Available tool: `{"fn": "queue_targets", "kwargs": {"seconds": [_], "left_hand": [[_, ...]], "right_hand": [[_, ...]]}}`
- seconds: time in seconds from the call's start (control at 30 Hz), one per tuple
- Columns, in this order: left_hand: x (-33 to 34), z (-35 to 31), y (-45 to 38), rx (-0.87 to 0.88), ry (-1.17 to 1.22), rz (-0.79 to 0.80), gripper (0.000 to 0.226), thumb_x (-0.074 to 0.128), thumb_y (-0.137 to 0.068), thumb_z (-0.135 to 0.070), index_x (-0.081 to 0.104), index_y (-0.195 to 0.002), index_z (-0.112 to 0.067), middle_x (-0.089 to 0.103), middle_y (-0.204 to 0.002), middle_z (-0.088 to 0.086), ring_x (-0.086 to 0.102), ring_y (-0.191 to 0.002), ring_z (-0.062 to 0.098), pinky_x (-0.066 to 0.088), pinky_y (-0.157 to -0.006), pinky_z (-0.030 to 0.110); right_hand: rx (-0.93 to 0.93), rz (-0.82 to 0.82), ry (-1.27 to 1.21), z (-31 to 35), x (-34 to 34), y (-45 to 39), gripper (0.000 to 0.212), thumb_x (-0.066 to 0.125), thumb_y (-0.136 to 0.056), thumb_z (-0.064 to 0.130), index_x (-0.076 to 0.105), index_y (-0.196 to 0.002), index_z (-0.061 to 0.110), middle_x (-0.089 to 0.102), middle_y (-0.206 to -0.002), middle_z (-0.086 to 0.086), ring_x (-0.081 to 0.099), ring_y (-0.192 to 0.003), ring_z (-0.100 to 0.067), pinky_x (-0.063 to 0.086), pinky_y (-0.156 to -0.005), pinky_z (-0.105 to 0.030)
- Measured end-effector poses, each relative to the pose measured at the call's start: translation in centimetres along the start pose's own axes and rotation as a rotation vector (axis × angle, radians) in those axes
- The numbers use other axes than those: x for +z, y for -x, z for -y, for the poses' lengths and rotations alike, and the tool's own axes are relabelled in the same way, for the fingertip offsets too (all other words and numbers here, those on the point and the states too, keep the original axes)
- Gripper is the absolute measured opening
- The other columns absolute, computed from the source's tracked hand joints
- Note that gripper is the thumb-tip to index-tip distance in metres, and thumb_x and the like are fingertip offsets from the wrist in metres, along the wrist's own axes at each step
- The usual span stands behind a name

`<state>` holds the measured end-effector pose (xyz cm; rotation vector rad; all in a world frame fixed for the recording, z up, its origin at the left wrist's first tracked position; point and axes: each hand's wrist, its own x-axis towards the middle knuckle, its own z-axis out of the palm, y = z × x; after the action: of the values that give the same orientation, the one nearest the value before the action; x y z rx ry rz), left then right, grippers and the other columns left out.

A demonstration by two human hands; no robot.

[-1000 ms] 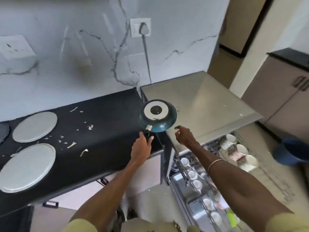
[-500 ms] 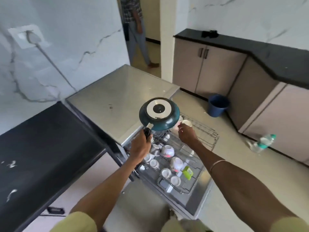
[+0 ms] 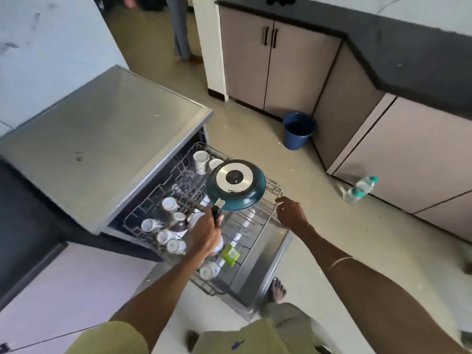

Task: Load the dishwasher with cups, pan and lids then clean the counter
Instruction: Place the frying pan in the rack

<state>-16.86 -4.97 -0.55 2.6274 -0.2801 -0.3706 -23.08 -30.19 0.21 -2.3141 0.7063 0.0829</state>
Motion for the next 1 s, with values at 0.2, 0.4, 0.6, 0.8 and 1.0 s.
{"fn": "queue_targets", "kwargs": {"seconds": [0.2,0.4,0.6,0.8,1.0], "left_hand": [[7.6,-1.1,-2.1,-0.05,-0.034,-0.037,0.035,0.056,-0.098,-0.029,0.056,-0.12,-0.002,0.069,-0.095,0.017,0.065,-0.083,0.031,0.037,-0.062,0.03],[14.6,1.4,-1.8,-0.114,-0.062,0.039,0.026,0.062,-0.093,-0.027,0.058,-0.107,-0.006,0.067,-0.089,0.014,0.062,-0.081,0.029,0.044,-0.066,0.034],[17.8,3.9,-3.6,-0.124,-0.009,0.045,0.031,0.052,-0.095,-0.034,0.055,-0.113,-0.009,0.065,-0.097,0.01,0.058,-0.086,0.022,0.05,-0.071,0.035],[19.7,5.3,-5.8,-0.055,-0.087,0.048,0.025,0.057,-0.094,-0.031,0.05,-0.11,-0.012,0.064,-0.093,0.009,0.056,-0.082,0.022,0.049,-0.067,0.035],[21.2,5.2,-7.4,-0.056,-0.073,0.048,0.023,0.057,-0.095,-0.031,0.054,-0.106,-0.011,0.062,-0.095,0.008,0.049,-0.083,0.016,0.043,-0.068,0.03]], "right_hand": [[0.147,0.163,0.082,-7.4,-1.6,-5.2,0.028,0.049,-0.082,0.019,0.067,-0.102,0.024,0.07,-0.106,-0.007,0.068,-0.088,-0.031,0.053,-0.078,-0.033],[0.115,0.125,-0.026,-9.0,1.4,-7.5,0.032,0.05,-0.087,0.005,0.066,-0.109,0.022,0.075,-0.098,-0.003,0.071,-0.079,-0.023,0.051,-0.069,-0.024],[0.03,0.128,-0.062,-8.6,5.4,-8.7,0.031,0.047,-0.091,0.001,0.067,-0.111,0.014,0.073,-0.105,0.0,0.07,-0.089,-0.019,0.047,-0.073,-0.017],[0.121,0.137,-0.151,-9.1,7.4,-9.2,0.032,0.05,-0.092,0.005,0.065,-0.116,0.021,0.073,-0.105,0.001,0.069,-0.092,-0.012,0.044,-0.072,-0.007],[0.114,0.138,-0.108,-9.5,8.3,-9.9,0.031,0.049,-0.094,0.006,0.065,-0.117,0.02,0.072,-0.109,-0.001,0.069,-0.095,-0.018,0.045,-0.077,-0.017]]}}
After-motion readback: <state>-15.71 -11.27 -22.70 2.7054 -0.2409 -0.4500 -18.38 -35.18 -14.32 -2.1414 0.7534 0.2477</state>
